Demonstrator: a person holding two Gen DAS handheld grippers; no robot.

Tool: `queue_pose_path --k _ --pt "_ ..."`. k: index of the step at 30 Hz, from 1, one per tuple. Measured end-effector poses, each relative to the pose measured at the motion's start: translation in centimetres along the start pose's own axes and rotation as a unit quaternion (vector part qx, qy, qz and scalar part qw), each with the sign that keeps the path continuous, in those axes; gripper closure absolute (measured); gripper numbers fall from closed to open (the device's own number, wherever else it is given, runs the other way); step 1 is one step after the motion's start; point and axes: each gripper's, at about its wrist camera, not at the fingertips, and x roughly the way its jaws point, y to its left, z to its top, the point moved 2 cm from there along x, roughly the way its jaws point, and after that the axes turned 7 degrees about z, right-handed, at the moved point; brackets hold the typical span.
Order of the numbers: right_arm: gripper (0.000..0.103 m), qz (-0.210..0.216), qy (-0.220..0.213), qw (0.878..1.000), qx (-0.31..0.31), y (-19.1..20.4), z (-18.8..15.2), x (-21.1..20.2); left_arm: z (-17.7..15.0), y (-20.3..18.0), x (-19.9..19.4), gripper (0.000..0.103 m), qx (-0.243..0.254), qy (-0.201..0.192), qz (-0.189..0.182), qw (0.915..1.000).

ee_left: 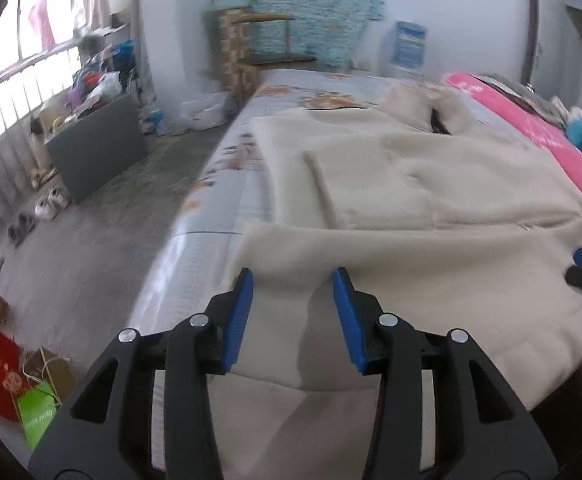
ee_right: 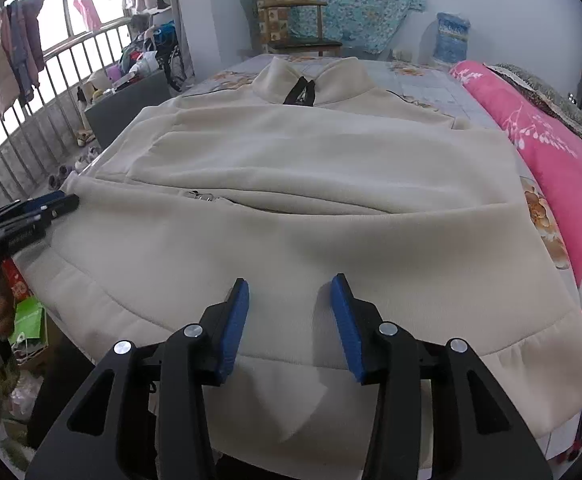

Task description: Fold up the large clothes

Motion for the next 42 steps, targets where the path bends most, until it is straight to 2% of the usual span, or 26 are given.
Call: queue_pose_path --k 1,4,6,9,11,13,15,17,20,24,29,31,32,33,34,36,39,42 --pt "0.060 0.001 0.001 1.000 0.002 -0.1 0.1 0.0 0.1 0.4 0.0 0.064 -0.012 0.000 -0.009 0.9999" --pt "0.060 0.005 0.006 1.000 0.010 -0.2 0.3 -0.3 0.4 0.1 -0.3 0.064 -0.014 0.007 -0.005 0.9999" --pt "0.059 -0.011 0.008 1.000 0.024 -0.7 0.4 -1.1 0.5 -0.3 -1.2 0.063 -0.016 0.006 -0.012 0.9998" --pt "0.052 -0.008 -0.007 0.999 0.034 -1.3 0.3 -3.0 0.6 -1.7 -3.5 0.056 -0.010 -0.004 -0.064 0.9979" --pt "0.048 0.006 -0.014 0.999 0.028 -1.0 0.0 -4.2 0.0 -3.6 -5.1 0.045 0.010 -0.002 -0.112 0.9936" --pt "0.045 0.016 -0.013 1.000 0.012 -0.1 -0.4 -4.6 -1.1 -6.2 -6.2 0.038 0.051 0.007 -0.154 0.9867" --pt "0.042 0.025 -0.006 1.000 -0.016 1.3 -1.1 -4.6 -2.4 -8.5 -6.4 0.030 0.095 0.021 -0.167 0.9811" --pt "0.037 0.026 0.004 0.999 -0.038 2.5 -1.9 -4.0 -4.0 -10.3 -5.7 0.024 0.136 0.035 -0.141 0.9800" --pt "0.031 -0.001 0.021 0.998 -0.061 3.1 -3.0 -2.5 -5.0 -11.0 -5.7 0.020 0.155 0.023 -0.124 0.9798" --pt "0.031 -0.011 0.018 0.997 -0.068 3.1 -2.6 -3.3 -4.4 -10.3 -6.3 0.020 0.139 0.037 -0.134 0.9805" --pt "0.030 -0.036 -0.014 0.999 -0.031 0.0 -1.8 -5.3 -2.9 -8.2 -7.0 0.020 0.103 0.019 -0.138 0.9849" --pt "0.030 -0.047 -0.006 0.999 -0.007 -1.5 -2.0 -4.6 -2.5 -7.9 -5.7 0.020 0.090 0.035 -0.115 0.9887" --pt "0.026 -0.046 0.008 0.999 0.007 -2.5 -2.5 -3.7 -2.7 -7.9 -4.4 0.020 0.087 0.059 -0.093 0.9901" --pt "0.026 -0.032 0.001 0.999 0.019 -3.0 -2.7 -3.6 -2.8 -8.0 -3.7 0.020 0.089 0.067 -0.079 0.9907" --pt "0.026 -0.026 -0.001 0.999 0.025 -3.2 -2.7 -3.8 -2.7 -8.1 -3.8 0.019 0.094 0.057 -0.074 0.9912" --pt "0.026 -0.032 0.003 0.999 0.025 -3.1 -2.1 -4.2 -2.1 -8.3 -3.8 0.019 0.093 0.066 -0.069 0.9911" --pt "0.026 -0.024 -0.027 0.999 0.034 -3.2 -0.7 -5.5 -1.0 -8.1 -3.8 0.019 0.071 0.072 -0.076 0.9920" --pt "0.026 -0.039 -0.042 0.997 0.045 -3.7 1.0 -5.7 0.3 -8.2 -3.0 0.018 0.053 0.077 -0.059 0.9939"
